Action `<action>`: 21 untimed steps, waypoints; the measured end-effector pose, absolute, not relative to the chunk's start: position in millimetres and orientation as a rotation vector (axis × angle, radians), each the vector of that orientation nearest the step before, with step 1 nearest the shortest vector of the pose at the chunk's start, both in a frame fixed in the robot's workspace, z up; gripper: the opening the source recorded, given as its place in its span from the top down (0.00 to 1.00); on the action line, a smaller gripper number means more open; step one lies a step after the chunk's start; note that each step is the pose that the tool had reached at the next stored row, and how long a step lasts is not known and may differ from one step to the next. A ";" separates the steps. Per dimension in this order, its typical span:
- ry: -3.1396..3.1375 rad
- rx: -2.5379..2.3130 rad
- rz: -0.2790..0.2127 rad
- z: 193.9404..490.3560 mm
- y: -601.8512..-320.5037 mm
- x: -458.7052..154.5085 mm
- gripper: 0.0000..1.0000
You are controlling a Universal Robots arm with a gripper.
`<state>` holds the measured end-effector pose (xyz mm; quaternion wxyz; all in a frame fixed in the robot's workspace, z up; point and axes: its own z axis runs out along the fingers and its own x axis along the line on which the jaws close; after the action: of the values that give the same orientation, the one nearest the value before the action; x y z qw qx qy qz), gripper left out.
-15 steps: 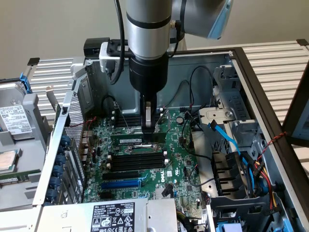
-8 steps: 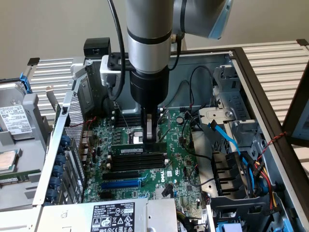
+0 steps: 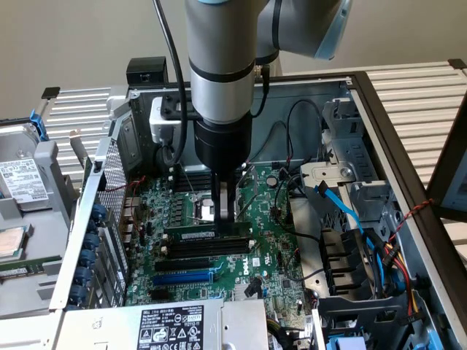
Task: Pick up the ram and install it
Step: 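Insert the ram into the slot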
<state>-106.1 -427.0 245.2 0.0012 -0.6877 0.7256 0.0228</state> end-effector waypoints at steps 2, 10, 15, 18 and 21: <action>2.275 -2.162 0.071 245.3 -427.1 -106.2 0.87; 2.276 -2.163 0.075 241.7 -427.0 -106.3 0.87; 2.279 -2.167 0.081 237.3 -427.0 -106.3 0.87; 2.282 -2.171 0.089 237.2 -427.0 -106.2 0.87; 2.282 -2.171 0.089 237.1 -427.0 -106.2 0.87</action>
<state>-106.2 -427.0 237.1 -0.0048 -0.6889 0.7243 0.0284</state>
